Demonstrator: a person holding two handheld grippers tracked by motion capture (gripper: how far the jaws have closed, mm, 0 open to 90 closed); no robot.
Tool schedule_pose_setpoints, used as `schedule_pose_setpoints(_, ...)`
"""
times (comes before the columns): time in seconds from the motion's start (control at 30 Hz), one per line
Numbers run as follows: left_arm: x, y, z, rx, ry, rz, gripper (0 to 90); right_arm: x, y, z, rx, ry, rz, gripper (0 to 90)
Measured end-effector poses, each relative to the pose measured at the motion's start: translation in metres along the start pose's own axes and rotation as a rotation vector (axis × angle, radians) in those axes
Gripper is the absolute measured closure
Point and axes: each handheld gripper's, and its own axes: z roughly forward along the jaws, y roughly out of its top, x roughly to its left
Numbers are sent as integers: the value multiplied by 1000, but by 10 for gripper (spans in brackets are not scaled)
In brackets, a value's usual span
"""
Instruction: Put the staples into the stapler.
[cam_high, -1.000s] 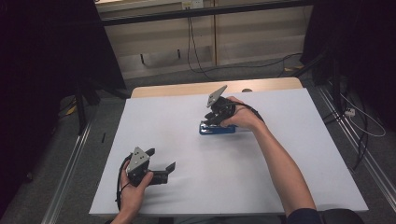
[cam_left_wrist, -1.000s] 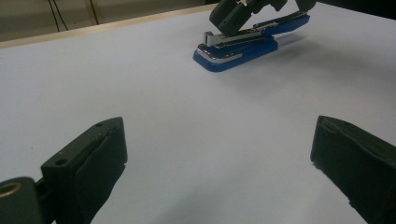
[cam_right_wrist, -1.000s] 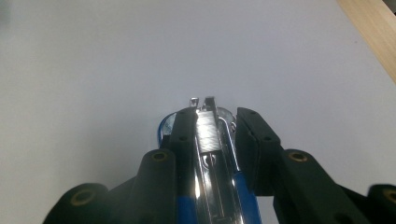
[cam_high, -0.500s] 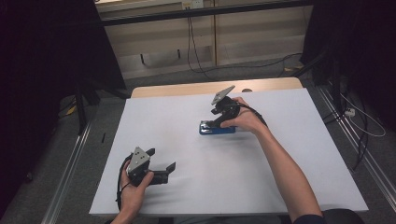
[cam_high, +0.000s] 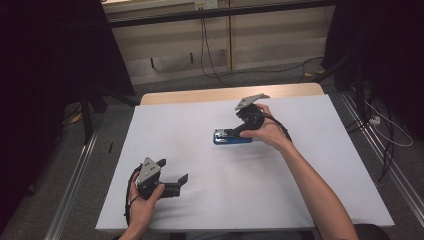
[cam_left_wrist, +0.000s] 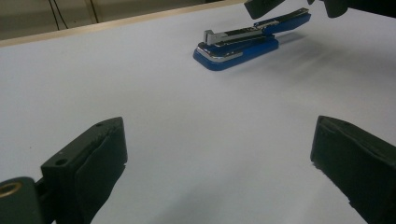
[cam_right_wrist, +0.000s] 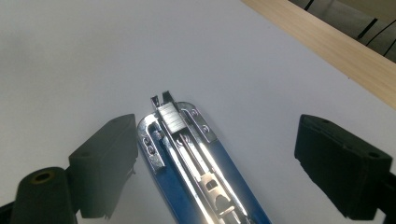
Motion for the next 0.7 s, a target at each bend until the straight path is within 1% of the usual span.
schedule_pose_setpoints(0.1, 0, 0, 0, 0, 3, 0, 38, 1, -3, -3, -12, -17, 23, 106)
schedule_pose_setpoints(0.27, 1, 0, 0, 1, 4, 0, 38, 3, -6, -8, -39, -28, 45, 102)
schedule_pose_setpoints(0.43, 1, 0, 0, 0, 5, 2, 38, 5, -10, -12, -55, -47, 65, 89)
schedule_pose_setpoints(0.57, 1, 0, 0, 1, 6, 0, 38, 6, -13, -16, -80, -73, 89, 83)
schedule_pose_setpoints(0.7, 1, 0, 0, 0, 5, 3, 38, 6, -17, -20, -92, -94, 106, 75)
